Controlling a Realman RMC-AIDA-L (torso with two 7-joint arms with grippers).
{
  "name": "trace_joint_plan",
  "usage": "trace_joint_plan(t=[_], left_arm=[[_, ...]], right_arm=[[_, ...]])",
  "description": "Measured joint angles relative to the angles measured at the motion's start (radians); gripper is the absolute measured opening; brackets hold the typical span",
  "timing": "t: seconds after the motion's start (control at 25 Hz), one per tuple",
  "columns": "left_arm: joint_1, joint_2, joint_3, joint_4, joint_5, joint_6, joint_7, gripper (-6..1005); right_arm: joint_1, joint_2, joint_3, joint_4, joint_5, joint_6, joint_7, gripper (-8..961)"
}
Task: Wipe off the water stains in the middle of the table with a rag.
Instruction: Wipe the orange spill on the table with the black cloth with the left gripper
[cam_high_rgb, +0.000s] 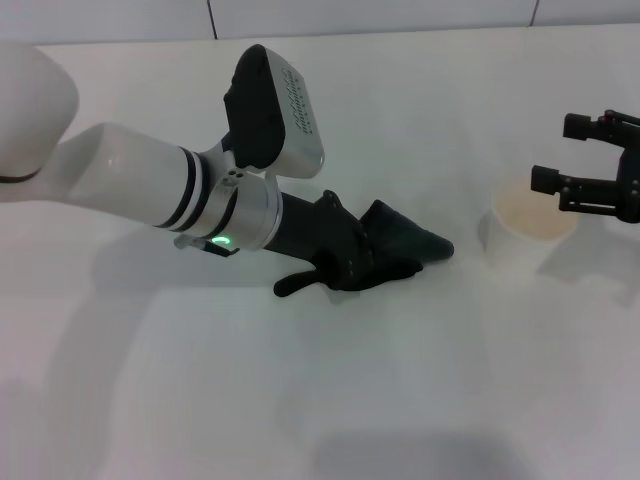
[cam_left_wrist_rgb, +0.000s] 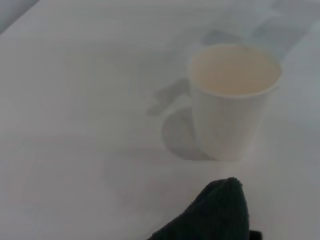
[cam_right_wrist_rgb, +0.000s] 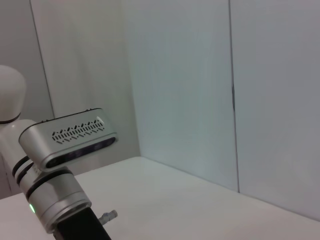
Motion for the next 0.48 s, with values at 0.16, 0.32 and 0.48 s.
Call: trace_joint_plan(t=[0.16,0.32,0.48], left_arm=[[0.0,0.005,-0.003,-0.001,0.016,-0.033,0.0,126],[0.0,0.011,-0.044,-0.001,0.057,-0.053,-0.002,127],[-0.003,0.008,-0.142,-0.001,0.131,-0.054,0.002,128]], right_arm=[[-0.001,0.002,0.014,0.0,-0.004,-0.014,0.0,858],[-0.001,0.003,0.015,0.0,-0.004,-0.019,0.001,858],[-0.001,0.004,0.015,0.0,-0.004,-0.022,0.001,858]])
